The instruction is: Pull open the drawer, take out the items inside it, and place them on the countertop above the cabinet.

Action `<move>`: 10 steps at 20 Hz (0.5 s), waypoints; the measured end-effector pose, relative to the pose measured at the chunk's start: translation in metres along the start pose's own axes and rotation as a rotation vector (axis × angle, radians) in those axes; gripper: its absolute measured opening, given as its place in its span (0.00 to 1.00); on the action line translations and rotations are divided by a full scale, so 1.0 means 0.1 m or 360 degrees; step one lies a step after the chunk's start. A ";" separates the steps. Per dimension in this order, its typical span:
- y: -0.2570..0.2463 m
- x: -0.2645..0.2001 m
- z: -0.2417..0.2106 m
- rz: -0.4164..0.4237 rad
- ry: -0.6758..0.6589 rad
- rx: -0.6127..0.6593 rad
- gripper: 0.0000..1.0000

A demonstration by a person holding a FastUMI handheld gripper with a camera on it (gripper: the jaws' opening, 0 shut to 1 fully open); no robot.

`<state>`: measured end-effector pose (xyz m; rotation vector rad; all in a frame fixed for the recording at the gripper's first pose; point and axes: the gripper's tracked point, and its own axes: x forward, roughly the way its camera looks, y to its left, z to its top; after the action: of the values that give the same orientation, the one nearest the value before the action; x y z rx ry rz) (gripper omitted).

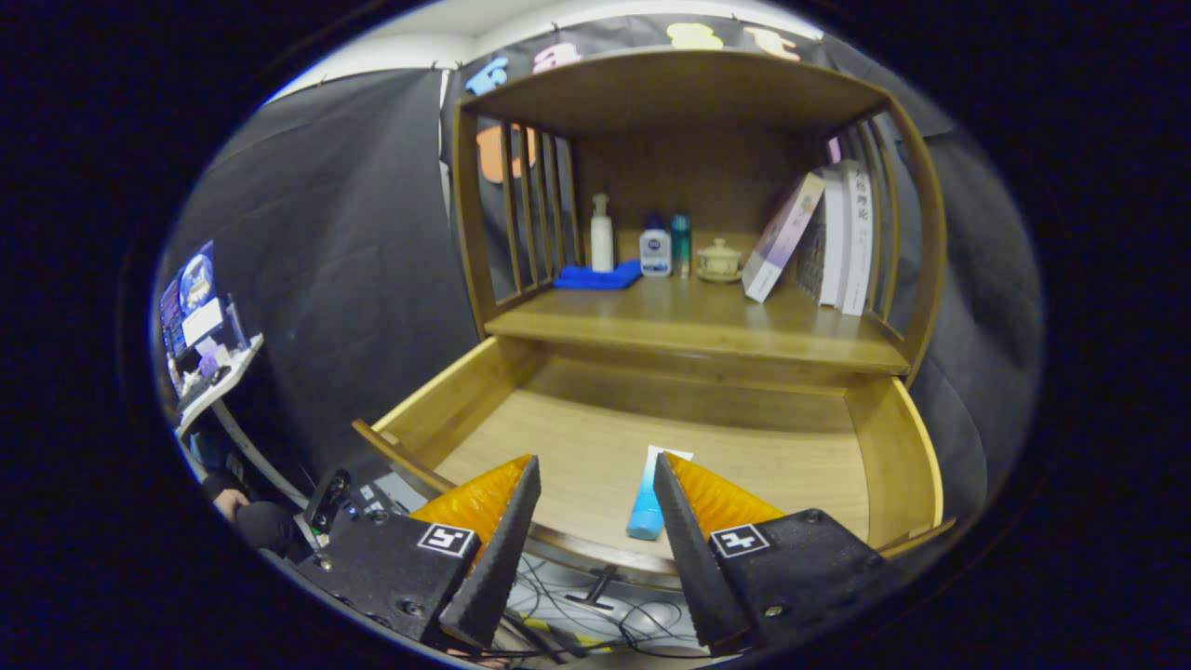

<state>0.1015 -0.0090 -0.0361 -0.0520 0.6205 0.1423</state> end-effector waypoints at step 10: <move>-0.27 0.77 -0.35 -0.0017 0.0834 0.0165 0.78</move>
<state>0.1471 -0.0295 -0.1088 0.0091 1.1496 0.0852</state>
